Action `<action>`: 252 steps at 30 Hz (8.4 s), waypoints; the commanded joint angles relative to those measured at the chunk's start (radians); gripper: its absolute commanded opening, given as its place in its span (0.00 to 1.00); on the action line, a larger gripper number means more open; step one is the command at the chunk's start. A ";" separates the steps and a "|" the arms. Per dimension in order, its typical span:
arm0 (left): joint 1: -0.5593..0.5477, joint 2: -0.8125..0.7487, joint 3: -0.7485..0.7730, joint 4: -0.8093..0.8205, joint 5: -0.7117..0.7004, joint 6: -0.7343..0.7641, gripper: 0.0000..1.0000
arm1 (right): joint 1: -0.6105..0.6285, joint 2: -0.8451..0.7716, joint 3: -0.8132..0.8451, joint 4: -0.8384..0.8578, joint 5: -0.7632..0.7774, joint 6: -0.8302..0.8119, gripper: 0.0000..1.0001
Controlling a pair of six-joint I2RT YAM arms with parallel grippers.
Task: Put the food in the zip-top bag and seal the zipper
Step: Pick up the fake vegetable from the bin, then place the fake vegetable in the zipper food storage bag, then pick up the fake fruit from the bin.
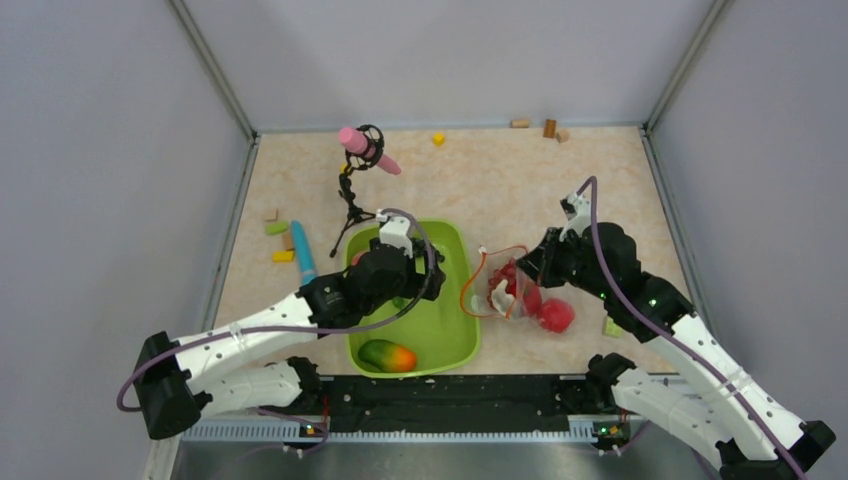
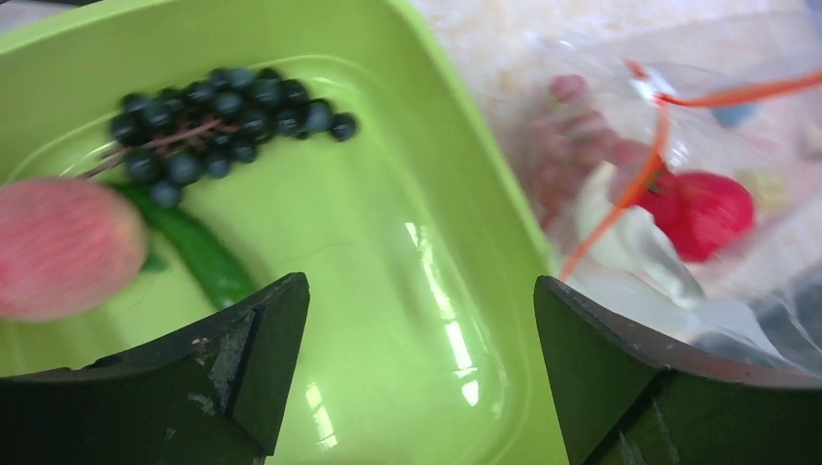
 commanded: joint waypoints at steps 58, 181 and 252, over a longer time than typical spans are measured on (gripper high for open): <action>0.230 0.049 -0.063 -0.074 0.091 -0.180 0.00 | -0.007 -0.001 -0.011 0.043 0.078 -0.030 0.00; -0.181 0.119 -0.178 1.093 0.149 0.024 0.00 | -0.007 -0.195 -0.033 0.237 -0.024 0.370 0.00; -0.141 -0.008 -0.030 0.095 -0.393 -0.129 0.98 | -0.007 0.040 0.015 -0.286 0.038 0.081 0.32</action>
